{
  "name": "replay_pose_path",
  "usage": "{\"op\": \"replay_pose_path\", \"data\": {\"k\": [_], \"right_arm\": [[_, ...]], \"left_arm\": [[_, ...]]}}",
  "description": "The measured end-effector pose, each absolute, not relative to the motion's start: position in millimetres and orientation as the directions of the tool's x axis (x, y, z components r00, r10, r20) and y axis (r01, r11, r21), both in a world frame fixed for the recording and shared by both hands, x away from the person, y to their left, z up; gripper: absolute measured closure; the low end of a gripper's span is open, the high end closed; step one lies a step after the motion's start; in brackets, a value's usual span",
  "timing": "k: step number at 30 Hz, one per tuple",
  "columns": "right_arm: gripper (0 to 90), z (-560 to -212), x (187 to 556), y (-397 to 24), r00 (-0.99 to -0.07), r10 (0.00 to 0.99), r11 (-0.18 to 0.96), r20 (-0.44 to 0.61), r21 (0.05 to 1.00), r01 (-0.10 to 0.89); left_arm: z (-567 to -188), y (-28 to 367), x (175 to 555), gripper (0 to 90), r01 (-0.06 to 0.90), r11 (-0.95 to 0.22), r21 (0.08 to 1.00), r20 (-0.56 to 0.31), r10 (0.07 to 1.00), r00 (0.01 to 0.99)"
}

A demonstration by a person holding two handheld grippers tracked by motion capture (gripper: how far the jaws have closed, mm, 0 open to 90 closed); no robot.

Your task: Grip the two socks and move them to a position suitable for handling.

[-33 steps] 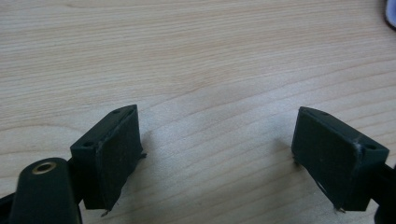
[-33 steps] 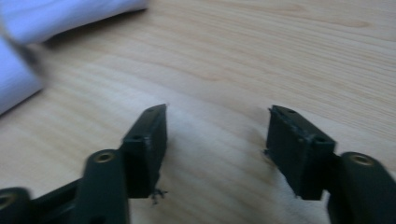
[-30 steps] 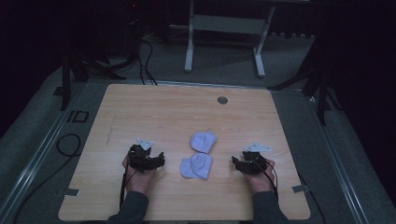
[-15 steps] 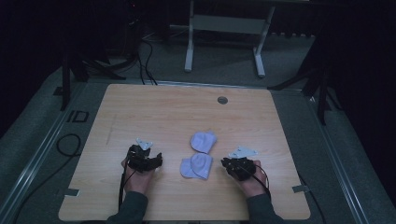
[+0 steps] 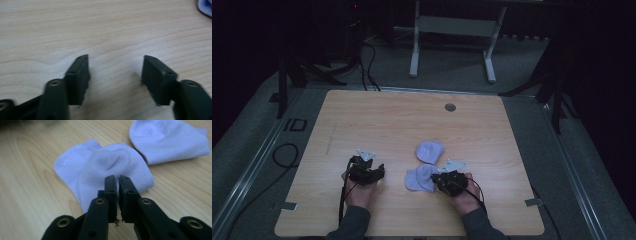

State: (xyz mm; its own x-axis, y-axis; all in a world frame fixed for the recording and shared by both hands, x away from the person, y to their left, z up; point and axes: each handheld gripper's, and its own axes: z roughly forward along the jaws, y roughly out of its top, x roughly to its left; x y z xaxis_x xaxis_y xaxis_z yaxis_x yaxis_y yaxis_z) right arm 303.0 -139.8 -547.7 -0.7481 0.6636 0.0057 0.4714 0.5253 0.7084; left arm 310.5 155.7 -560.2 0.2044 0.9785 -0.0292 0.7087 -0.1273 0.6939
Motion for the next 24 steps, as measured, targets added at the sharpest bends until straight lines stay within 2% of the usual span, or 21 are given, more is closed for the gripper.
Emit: {"op": "replay_pose_path", "data": {"k": [7, 17, 24], "right_arm": [[89.8, -557, 305, -135, -0.734, 0.679, 0.531, -0.002, 0.693, 0.488], [89.9, -556, 311, -121, -0.785, 0.618, 0.586, -0.03, 0.683, 0.436], [89.9, -554, 316, -111, -0.808, 0.588, 0.622, -0.051, 0.667, 0.411]], "left_arm": [[-554, 151, 304, 49.4, 0.691, -0.158, 0.706, -0.045, 0.963, 0.266], [-548, 148, 298, 56.5, 0.646, -0.171, 0.744, -0.093, 0.931, 0.353], [-550, 134, 295, 62.6, 0.62, -0.23, 0.75, -0.095, 0.89, 0.445]]}}
